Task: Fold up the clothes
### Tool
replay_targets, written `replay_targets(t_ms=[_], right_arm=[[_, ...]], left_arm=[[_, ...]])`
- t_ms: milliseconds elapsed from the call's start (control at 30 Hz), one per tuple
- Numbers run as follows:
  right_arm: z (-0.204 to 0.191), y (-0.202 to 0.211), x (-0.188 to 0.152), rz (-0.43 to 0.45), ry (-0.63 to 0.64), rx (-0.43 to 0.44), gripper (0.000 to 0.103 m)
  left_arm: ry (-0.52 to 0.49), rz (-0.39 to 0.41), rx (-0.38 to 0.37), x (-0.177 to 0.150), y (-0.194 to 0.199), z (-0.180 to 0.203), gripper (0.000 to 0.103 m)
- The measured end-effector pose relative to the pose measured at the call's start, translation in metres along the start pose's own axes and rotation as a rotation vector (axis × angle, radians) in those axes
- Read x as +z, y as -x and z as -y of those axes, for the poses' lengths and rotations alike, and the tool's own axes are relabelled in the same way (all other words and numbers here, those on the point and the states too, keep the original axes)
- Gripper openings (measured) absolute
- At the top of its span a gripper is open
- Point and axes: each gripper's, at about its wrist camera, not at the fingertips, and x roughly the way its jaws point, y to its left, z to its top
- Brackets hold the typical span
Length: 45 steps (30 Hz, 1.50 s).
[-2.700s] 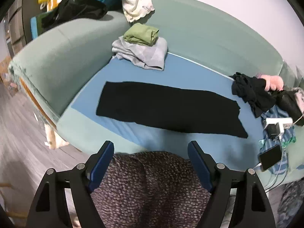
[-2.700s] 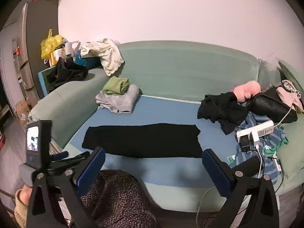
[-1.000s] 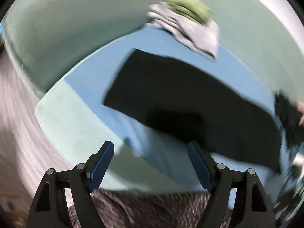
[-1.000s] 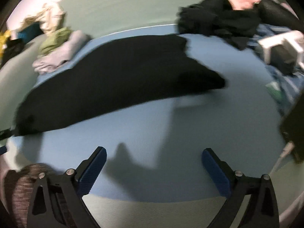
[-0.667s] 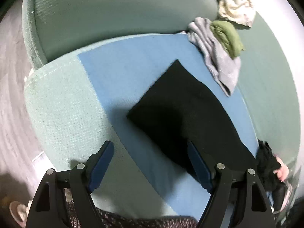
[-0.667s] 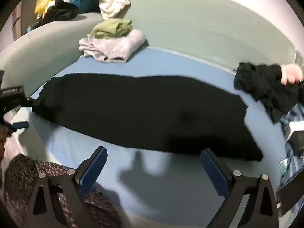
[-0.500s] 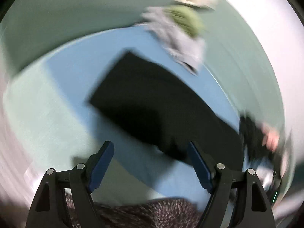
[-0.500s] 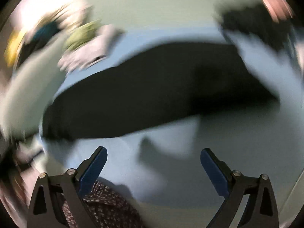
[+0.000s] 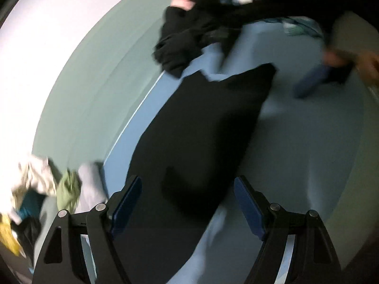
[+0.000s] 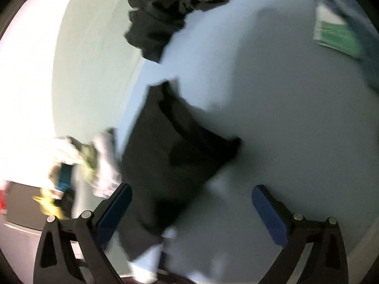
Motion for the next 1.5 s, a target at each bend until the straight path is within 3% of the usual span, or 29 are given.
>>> replay_targets(t_ms=[67,100,133,167,300,400,533,633,700,733,767,800,833,867,900,933,1033,1133,1233,1300,1500], right_arm=[[-0.004,-0.010,0.006,-0.017,-0.002,-0.011,0.103],[-0.010,-0.013,0.007,-0.016,0.023,-0.027,0.097],[-0.015,-0.017,0.007,-0.013,0.053,-0.040,0.086],[-0.020,-0.021,0.007,-0.013,0.079,-0.067,0.053],[-0.028,-0.021,0.004,0.001,0.117,-0.099,0.018],[-0.052,-0.010,0.001,0.017,0.207,-0.058,0.014],[-0.072,-0.009,0.001,0.001,0.244,-0.014,0.014],[-0.078,-0.004,0.002,-0.006,0.242,0.013,0.014],[-0.079,0.000,0.000,-0.009,0.248,0.008,0.014],[-0.079,0.002,-0.001,-0.007,0.253,-0.001,0.014],[-0.078,0.004,-0.002,0.001,0.255,-0.015,0.018],[-0.077,0.006,-0.004,0.008,0.256,-0.030,0.025],[-0.076,0.011,-0.005,0.022,0.250,-0.039,0.033],[-0.072,0.019,-0.005,0.046,0.232,-0.039,0.055],[-0.068,0.027,-0.006,0.071,0.213,-0.040,0.070],[-0.065,0.035,-0.007,0.095,0.194,-0.041,0.072],[-0.049,0.056,-0.010,0.128,0.144,0.010,0.081],[-0.037,0.062,-0.018,0.144,0.118,0.030,0.082],[-0.035,0.048,-0.028,0.136,0.152,-0.103,0.082],[-0.039,0.030,-0.038,0.096,0.180,-0.160,0.081],[-0.061,-0.023,-0.075,-0.070,0.220,-0.105,0.081]], left_arm=[[-0.027,0.000,0.009,0.004,-0.005,0.009,0.080],[-0.049,0.004,0.027,0.003,-0.011,0.009,0.080],[-0.068,0.016,0.045,0.003,-0.012,0.011,0.080],[-0.085,0.029,0.063,0.003,-0.012,0.014,0.080],[-0.096,0.065,0.103,0.007,-0.016,0.013,0.080],[-0.105,0.074,0.129,0.011,-0.026,0.010,0.080],[-0.169,0.079,0.188,0.022,-0.042,0.021,0.080],[-0.214,0.107,0.299,0.035,-0.054,0.029,0.080],[-0.156,0.063,0.357,0.048,-0.069,0.020,0.079],[-0.101,0.038,0.361,0.053,-0.076,0.011,0.073],[-0.050,0.021,0.322,0.055,-0.079,0.002,0.053],[0.000,0.006,0.274,0.057,-0.083,-0.006,0.045],[0.013,0.005,0.264,0.058,-0.083,-0.009,0.043],[0.018,0.007,0.263,0.059,-0.082,-0.011,0.041],[0.039,0.015,0.251,0.059,-0.080,-0.016,0.040],[0.077,0.016,0.229,0.060,-0.078,-0.023,0.040],[0.287,0.021,0.166,0.061,-0.068,-0.065,0.039],[0.506,0.034,0.124,0.059,-0.056,-0.110,0.039],[0.733,0.068,0.181,0.038,-0.036,-0.160,0.038],[0.859,0.074,0.208,0.018,-0.026,-0.186,0.037],[1.283,0.101,0.181,-0.093,-0.007,-0.251,0.037]])
